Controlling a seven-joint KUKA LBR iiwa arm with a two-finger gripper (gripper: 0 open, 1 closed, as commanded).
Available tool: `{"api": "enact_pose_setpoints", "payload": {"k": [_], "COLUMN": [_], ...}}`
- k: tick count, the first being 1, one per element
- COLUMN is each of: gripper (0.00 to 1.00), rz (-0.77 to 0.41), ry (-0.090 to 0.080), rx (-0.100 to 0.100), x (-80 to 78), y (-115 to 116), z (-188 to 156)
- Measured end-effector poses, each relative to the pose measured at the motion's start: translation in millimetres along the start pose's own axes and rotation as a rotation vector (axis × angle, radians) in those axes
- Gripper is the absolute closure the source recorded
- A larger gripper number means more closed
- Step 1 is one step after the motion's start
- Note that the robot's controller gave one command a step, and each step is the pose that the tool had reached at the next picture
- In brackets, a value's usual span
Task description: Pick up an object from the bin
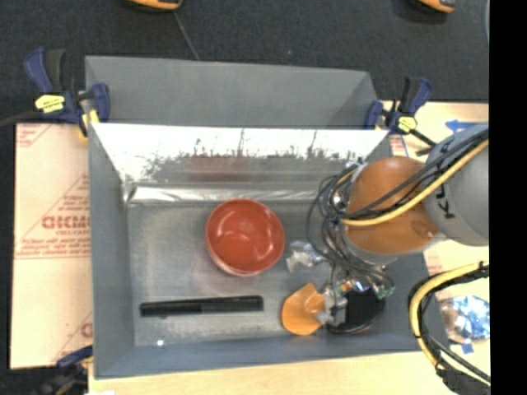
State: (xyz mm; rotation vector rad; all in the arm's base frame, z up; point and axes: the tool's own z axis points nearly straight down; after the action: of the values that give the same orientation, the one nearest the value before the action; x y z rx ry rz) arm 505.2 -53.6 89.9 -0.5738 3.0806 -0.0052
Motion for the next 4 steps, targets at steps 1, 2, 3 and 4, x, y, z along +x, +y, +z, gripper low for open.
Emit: {"api": "enact_pose_setpoints", "payload": {"k": [1, 2, 3, 4], "gripper": [0.00, 0.00, 0.00, 1.00], "rz": [-0.041, -0.077, -0.406, -0.121], "ry": [0.004, 0.005, -0.004, 0.006], "rx": [-0.003, -0.004, 0.001, -0.007], "x": [10.5, 19.8, 20.9, 36.6], "y": [8.9, 26.3, 7.5, -7.9], "z": [-24.4, -13.7, 13.8, 19.7]}}
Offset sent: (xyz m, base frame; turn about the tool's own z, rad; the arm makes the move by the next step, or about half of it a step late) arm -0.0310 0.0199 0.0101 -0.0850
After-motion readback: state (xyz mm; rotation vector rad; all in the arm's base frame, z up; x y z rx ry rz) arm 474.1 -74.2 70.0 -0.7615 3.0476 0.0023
